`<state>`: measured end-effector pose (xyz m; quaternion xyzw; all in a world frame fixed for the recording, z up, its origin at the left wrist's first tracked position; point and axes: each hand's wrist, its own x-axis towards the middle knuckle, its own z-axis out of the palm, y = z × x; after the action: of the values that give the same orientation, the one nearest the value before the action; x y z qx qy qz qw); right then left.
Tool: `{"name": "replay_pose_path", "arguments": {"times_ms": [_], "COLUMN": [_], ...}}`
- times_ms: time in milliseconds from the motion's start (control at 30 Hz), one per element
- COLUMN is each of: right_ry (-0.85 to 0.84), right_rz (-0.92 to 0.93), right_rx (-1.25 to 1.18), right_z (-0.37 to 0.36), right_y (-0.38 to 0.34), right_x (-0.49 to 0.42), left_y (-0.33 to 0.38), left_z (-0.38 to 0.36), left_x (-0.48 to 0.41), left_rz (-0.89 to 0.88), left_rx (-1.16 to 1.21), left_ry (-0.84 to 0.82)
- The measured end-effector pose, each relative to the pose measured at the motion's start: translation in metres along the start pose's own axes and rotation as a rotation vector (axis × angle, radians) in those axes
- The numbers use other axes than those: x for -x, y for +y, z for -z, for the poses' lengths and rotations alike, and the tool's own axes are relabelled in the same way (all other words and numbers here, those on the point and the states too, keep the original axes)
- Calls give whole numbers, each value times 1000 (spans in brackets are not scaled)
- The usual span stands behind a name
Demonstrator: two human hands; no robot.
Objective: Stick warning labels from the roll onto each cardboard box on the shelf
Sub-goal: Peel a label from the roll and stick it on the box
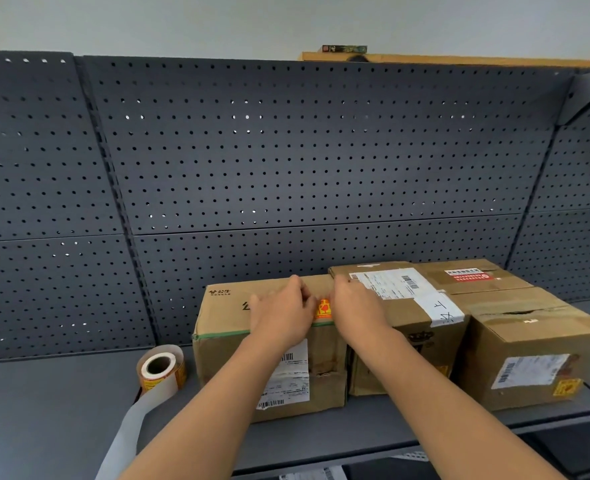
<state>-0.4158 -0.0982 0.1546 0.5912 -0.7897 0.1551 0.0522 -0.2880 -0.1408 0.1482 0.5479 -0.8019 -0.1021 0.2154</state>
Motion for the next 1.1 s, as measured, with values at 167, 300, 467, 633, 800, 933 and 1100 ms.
{"name": "replay_pose_path", "arguments": {"times_ms": [167, 300, 467, 633, 800, 933, 1100], "right_ry": [-32, -32, 8, 47, 28, 27, -2], "right_rz": [32, 35, 38, 53, 32, 31, 20], "right_rx": [27, -33, -87, -108, -146, -162, -119], "right_z": [2, 4, 5, 3, 1, 0, 0], "right_y": [2, 5, 1, -1, 4, 4, 6], "right_x": [1, 2, 0, -2, -2, -1, -1], "left_y": [-7, -6, -4, -2, -2, -1, 0], "left_z": [-6, -6, -6, -11, -13, -10, -9], "left_x": [-5, -4, -1, -4, -3, -2, 0], "left_rz": [-17, -31, -6, 26, 13, 0, -15], "left_rx": [29, 22, 20, 29, 0, 4, 14], "left_ry": [-29, -56, -15, 11, 31, 15, 15]}}
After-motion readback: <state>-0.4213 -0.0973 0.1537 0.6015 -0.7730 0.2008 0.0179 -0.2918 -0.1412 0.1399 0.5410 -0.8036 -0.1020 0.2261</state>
